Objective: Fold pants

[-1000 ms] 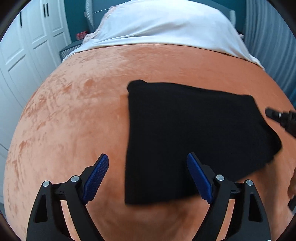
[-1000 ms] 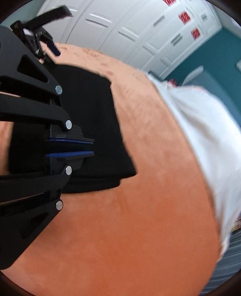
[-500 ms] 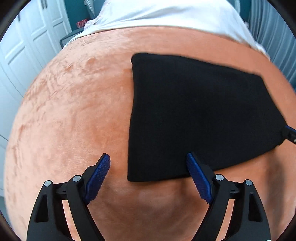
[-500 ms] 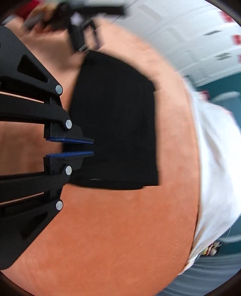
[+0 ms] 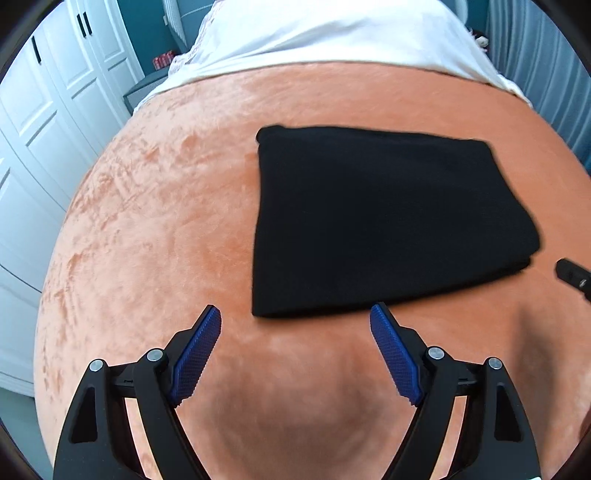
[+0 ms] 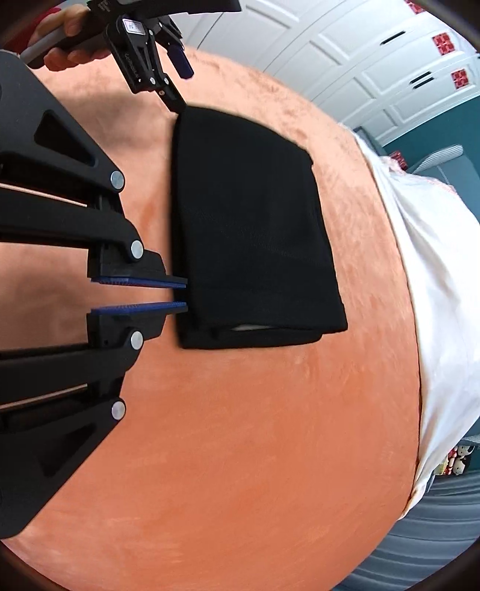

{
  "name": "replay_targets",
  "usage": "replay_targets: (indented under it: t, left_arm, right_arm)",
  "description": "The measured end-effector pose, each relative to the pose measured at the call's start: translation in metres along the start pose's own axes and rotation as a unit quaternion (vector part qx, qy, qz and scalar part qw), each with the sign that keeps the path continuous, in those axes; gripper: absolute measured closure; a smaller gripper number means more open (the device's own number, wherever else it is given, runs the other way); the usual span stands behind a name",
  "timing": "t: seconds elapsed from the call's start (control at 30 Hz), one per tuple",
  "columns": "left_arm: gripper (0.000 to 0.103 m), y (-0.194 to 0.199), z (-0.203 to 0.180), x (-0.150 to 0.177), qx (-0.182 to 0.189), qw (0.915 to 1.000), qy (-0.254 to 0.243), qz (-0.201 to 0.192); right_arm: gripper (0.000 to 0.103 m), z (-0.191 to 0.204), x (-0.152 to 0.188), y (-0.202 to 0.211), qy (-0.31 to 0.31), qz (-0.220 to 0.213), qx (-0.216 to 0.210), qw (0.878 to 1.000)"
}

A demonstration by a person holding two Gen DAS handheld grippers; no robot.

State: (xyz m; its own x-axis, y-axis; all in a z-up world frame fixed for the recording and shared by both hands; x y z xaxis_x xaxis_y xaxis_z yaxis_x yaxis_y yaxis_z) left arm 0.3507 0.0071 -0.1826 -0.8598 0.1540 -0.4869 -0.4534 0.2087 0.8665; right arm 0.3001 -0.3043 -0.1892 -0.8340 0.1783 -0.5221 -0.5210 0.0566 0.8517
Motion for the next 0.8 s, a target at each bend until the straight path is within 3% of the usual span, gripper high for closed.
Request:
replay_targets:
  t: [0.3, 0.37, 0.43, 0.47, 0.57, 0.67, 0.8]
  left_arm:
    - [0.022, 0.099, -0.039, 0.033, 0.02, 0.9985, 0.01, -0.05]
    - [0.022, 0.117, -0.046, 0.045, 0.007, 0.9981, 0.009, -0.061]
    - [0.018, 0.141, -0.052, 0.057, -0.002, 0.997, 0.012, -0.077]
    - [0.01, 0.151, -0.054, 0.064, -0.002, 0.9964, 0.018, -0.082]
    - [0.011, 0.175, -0.061, 0.077, 0.004, 0.9956, 0.026, -0.089]
    - [0.011, 0.19, -0.065, 0.086, -0.01, 0.995, 0.022, -0.097]
    - [0.011, 0.213, -0.076, 0.1, -0.012, 0.9938, 0.009, -0.11]
  right_arm:
    - [0.095, 0.013, 0.044, 0.067, -0.008, -0.009, 0.012, 1.0]
    - [0.077, 0.013, 0.054, 0.084, -0.021, -0.014, 0.014, 1.0]
    - [0.038, 0.014, 0.063, 0.106, -0.029, -0.029, 0.015, 0.999]
    - [0.036, 0.016, 0.066, 0.116, -0.027, -0.04, 0.02, 0.999]
    - [0.034, 0.021, 0.076, 0.146, -0.014, -0.065, 0.037, 0.997]
    - [0.022, 0.02, 0.085, 0.17, -0.021, -0.074, 0.028, 0.997]
    - [0.021, 0.02, 0.096, 0.193, -0.022, -0.084, 0.026, 0.996]
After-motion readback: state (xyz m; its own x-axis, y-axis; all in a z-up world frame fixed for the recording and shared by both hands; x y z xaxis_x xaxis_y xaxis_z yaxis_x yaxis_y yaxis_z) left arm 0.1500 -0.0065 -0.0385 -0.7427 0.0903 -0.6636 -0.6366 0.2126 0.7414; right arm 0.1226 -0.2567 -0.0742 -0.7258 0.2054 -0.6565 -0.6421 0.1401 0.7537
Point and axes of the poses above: each gripper's, at about its wrist camera, not at the fingertips, and y roughly against the way its jaws point, z to its left, x to its underside, the point moved 3 cm from there along -y, roughly the way its jaws point, and after that the axes turned 13 degrees about x, right-handed, at the moved point
